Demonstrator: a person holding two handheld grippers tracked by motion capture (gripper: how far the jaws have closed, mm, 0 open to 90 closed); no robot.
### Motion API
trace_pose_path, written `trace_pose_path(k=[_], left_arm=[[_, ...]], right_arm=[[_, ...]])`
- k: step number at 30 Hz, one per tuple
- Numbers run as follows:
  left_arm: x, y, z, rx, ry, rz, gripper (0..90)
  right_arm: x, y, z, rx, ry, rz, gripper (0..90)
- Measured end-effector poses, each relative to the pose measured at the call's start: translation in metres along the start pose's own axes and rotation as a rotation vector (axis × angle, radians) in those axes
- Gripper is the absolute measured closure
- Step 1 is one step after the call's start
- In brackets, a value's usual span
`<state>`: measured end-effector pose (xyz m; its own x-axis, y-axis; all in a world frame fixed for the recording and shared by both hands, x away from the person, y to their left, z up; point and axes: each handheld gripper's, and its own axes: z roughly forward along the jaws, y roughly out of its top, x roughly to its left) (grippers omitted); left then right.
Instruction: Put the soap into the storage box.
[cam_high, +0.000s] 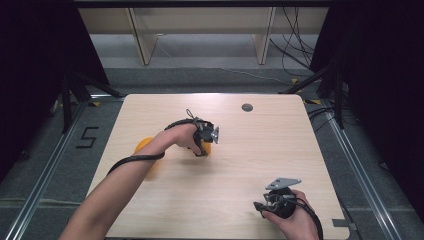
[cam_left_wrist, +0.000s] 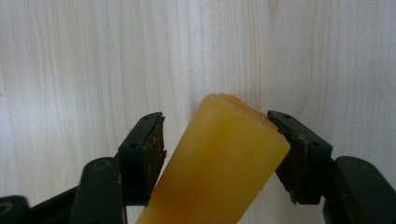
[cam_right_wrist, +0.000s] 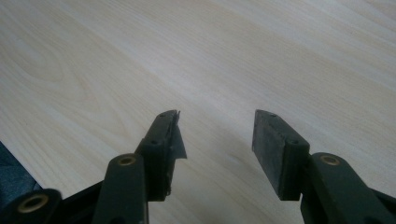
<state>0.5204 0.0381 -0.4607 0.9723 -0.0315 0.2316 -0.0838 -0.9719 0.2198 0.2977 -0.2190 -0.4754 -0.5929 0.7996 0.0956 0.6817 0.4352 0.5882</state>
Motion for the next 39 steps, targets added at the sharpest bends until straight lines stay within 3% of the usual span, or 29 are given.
trace_pose_path(k=[3, 4, 5, 6, 19, 25, 28, 35, 39], left_arm=[[-0.0004, 0.0022, 0.0, 0.014, -0.012, -0.007, 43.4], [0.0003, 0.0035, 0.0, 0.024, -0.013, -0.021, 50.8], [0.0003, 0.0035, 0.0, 0.024, -0.013, -0.021, 52.1], [0.0008, 0.0035, 0.0002, 0.024, -0.012, -0.027, 52.8], [0.001, 0.0055, -0.0002, 0.05, -0.012, -0.096, 56.4], [0.0019, 0.0063, -0.0005, 0.071, -0.018, -0.114, 55.8], [0.0023, 0.0039, -0.0004, 0.087, -0.038, -0.14, 48.0], [0.0036, -0.0004, -0.0003, 0.099, -0.026, -0.136, 45.1], [0.005, -0.0033, -0.0011, 0.12, -0.028, -0.112, 45.7]], right_arm=[[-0.0003, -0.0001, 0.0001, 0.001, 0.0, -0.003, 51.2], [0.0, -0.0001, 0.0, 0.0, 0.002, -0.001, 51.2], [0.0, -0.0001, 0.0, 0.0, 0.002, -0.001, 51.2], [-0.0013, -0.0002, -0.0008, 0.016, 0.0, -0.02, 51.1], [-0.0007, -0.0001, -0.0009, 0.023, 0.005, -0.004, 50.8], [-0.0009, -0.0001, -0.0009, 0.025, 0.005, -0.005, 50.6], [-0.0007, -0.0002, -0.0008, 0.024, 0.005, -0.004, 50.5], [-0.0005, -0.0003, -0.0006, 0.026, 0.007, -0.002, 50.4], [-0.0007, -0.0004, -0.0008, 0.027, 0.007, -0.004, 50.3]])
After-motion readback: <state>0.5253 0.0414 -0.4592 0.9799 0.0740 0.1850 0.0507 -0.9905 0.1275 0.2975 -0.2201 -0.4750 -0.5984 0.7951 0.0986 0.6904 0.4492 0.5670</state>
